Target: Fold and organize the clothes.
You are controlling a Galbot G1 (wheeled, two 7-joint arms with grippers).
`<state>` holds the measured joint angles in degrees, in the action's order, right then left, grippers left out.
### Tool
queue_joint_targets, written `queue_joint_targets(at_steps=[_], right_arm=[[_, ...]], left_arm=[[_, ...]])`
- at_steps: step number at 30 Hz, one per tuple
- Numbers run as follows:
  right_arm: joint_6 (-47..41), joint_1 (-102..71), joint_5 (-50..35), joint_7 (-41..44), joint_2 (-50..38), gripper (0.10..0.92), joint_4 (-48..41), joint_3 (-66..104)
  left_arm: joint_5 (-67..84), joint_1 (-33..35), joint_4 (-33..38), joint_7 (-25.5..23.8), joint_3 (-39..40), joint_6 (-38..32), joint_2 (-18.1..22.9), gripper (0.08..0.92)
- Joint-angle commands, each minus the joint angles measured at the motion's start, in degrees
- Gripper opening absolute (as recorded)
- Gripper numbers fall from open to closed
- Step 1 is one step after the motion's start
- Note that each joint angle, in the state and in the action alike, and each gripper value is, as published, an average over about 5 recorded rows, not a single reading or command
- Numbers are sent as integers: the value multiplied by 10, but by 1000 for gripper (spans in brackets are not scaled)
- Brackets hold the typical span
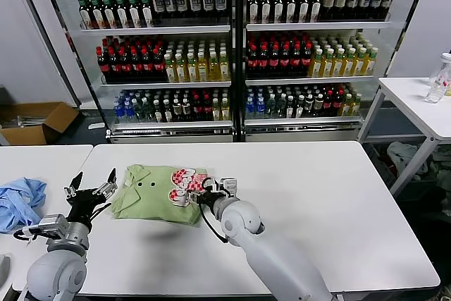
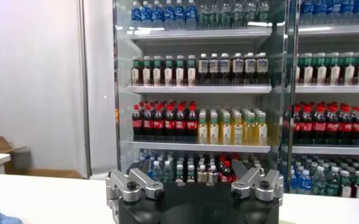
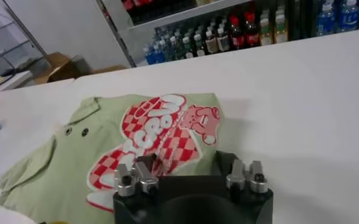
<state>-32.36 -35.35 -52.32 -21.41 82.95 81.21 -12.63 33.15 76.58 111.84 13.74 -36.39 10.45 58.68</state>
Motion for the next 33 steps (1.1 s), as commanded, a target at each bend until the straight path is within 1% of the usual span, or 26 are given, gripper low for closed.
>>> queue_joint_targets(at_steps=[1, 5, 11, 16, 19, 22, 26, 28, 30, 33], right_arm=[[-1, 24, -14, -3, 15, 602, -48, -16], [-1, 24, -4, 7, 3, 498, -45, -14], [16, 28, 71, 46, -44, 334, -28, -15], [7, 13, 93, 66, -108, 187, 9, 14], [3, -4, 130, 94, -163, 128, 41, 47], [4, -21, 185, 138, -217, 118, 60, 84], [21, -55, 256, 181, -254, 118, 87, 127], [63, -88, 286, 171, -258, 123, 121, 153], [124, -131, 313, 148, -260, 149, 161, 186], [225, -212, 348, 114, -268, 227, 215, 237]], left_arm=[[-1, 11, -1, 1, -10, -5, -1, 823], [-2, 9, -2, 2, -3, -5, 2, 823], [-2, 3, -3, 2, 9, -5, 5, 823], [-3, 3, -1, 1, 15, -6, 9, 823], [-4, 4, -1, 1, 20, -7, 12, 822], [-7, 3, -1, 0, 27, -10, 14, 823], [-24, 4, 2, -3, 38, -20, 17, 823], [-33, 6, 9, -7, 43, -27, 17, 823], [-30, 8, 24, -13, 48, -26, 17, 823], [-10, 9, 51, -24, 59, -21, 16, 823]])
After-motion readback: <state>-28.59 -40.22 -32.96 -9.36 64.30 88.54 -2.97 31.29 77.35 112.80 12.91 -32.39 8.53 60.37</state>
